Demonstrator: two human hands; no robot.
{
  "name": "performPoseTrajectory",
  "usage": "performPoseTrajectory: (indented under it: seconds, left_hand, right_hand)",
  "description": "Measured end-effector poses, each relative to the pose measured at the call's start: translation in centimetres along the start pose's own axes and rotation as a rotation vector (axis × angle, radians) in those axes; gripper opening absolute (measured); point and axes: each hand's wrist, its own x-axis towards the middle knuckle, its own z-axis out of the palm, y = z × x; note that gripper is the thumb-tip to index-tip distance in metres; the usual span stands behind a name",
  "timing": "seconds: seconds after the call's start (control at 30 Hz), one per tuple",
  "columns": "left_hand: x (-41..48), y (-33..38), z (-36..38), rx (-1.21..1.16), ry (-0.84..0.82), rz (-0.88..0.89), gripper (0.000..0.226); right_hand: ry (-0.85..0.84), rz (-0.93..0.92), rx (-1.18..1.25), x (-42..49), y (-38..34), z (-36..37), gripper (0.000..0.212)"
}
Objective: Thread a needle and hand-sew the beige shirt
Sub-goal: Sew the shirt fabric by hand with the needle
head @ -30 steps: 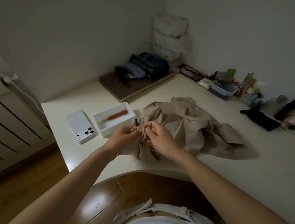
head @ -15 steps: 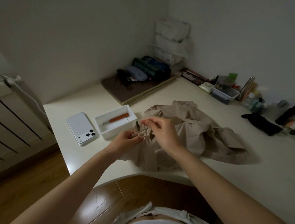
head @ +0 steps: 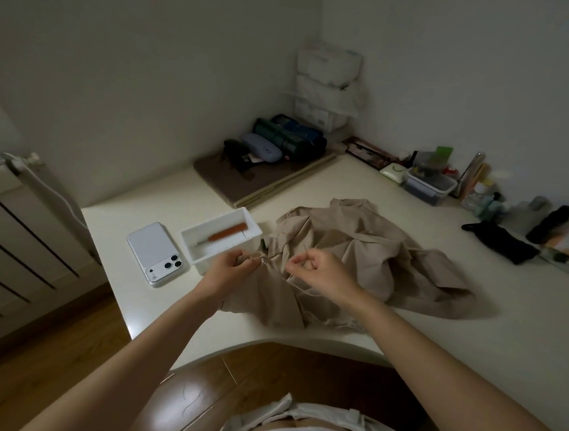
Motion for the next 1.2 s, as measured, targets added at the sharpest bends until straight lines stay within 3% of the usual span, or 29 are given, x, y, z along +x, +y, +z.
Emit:
performPoseTrajectory:
  seconds: [0.43,0.67,0.87,1.0,1.2]
  left_hand:
    - [-1.4,0.9,0.2,-0.008,-0.062,0.058,0.014]
    - [-1.3,0.0,-0.1,0.018,-0.012,0.026,0.027]
    - [-1.1,-0.4,0.0,0.034,-0.019,0.004,0.029]
    - [-1.0,-0.4,-0.1,0.028,0.005,0.005,0.027]
    - [-0.6,-0.2,-0.4,0.036,0.077,0.013,0.022]
  right_hand:
    - [0.012,-0.083,-0.083,0.3,-0.9,2.2,0.011]
    - [0.066,-0.120,-0.091,-0.7,0.1,0.6,0.013]
    - [-0.033,-0.158,0.340,-1.4,-2.2,0.6,0.014]
    - [0.029,-0.060,0.347,-1.5,-2.3,0.7,0.017]
    - [-0.076,0.187,0.089,-1.8,0.5,0.7,0.017]
